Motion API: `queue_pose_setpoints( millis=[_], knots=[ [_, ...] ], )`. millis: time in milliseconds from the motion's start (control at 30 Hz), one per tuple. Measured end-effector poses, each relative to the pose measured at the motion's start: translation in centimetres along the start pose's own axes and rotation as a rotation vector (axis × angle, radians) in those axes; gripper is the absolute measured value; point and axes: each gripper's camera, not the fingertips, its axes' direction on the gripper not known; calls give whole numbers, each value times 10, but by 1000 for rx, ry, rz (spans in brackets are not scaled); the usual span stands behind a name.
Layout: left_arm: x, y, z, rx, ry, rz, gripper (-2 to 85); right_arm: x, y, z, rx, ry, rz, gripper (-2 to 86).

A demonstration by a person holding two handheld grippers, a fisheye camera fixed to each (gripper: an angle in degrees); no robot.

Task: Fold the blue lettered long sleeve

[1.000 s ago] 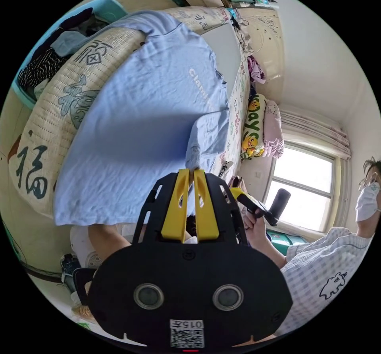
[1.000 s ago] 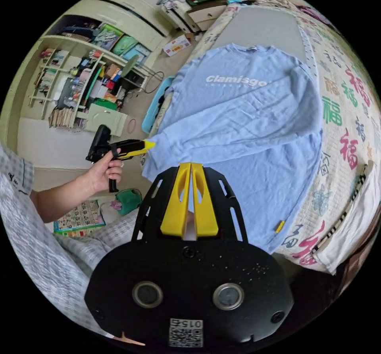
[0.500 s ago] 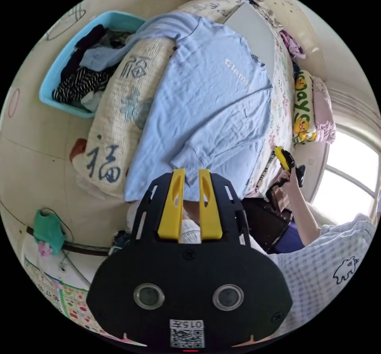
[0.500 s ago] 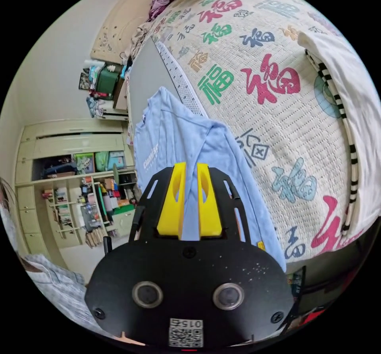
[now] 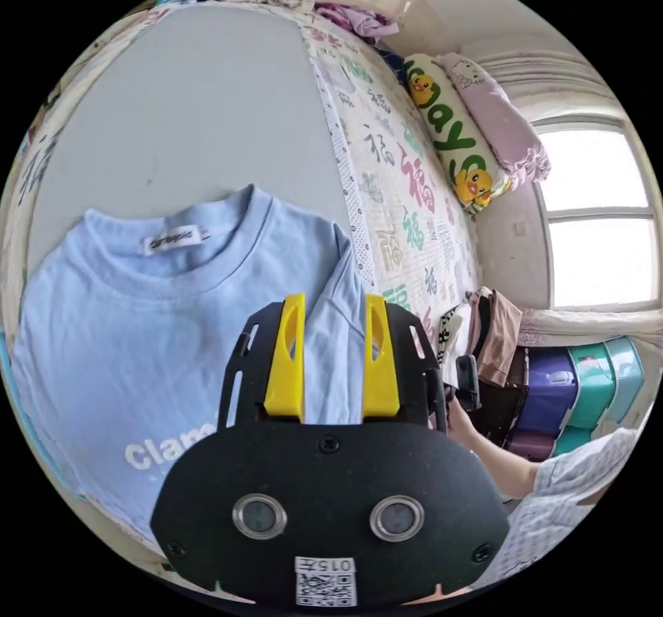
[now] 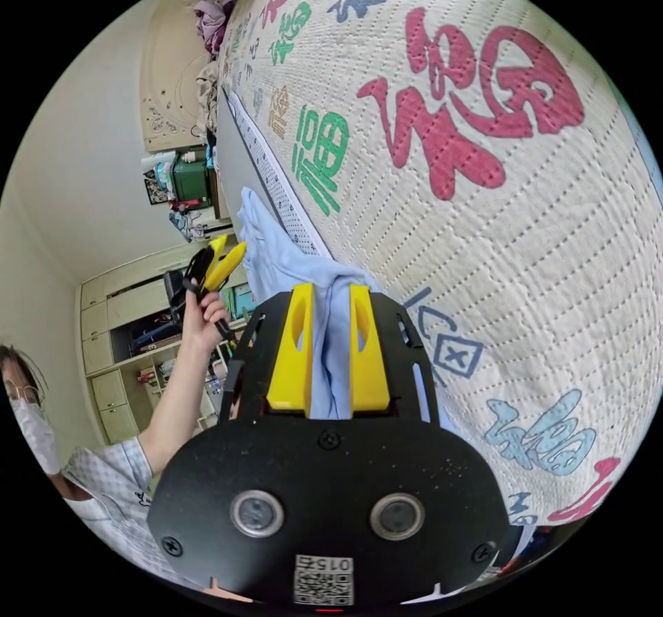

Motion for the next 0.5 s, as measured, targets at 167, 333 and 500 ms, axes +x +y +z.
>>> queue_pose_setpoints(
  millis=[167, 333, 500],
  knots=[
    [22, -34, 41, -120, -109, -22, 92, -7, 15, -12, -6, -78, -9, 71],
    [35, -30, 45, -217, -121, 29, 88, -34, 22, -7, -64, -90, -54, 66],
    [42, -28, 48, -252, -110, 55, 47, -57, 36, -33, -24, -174, -34, 28]
  ],
)
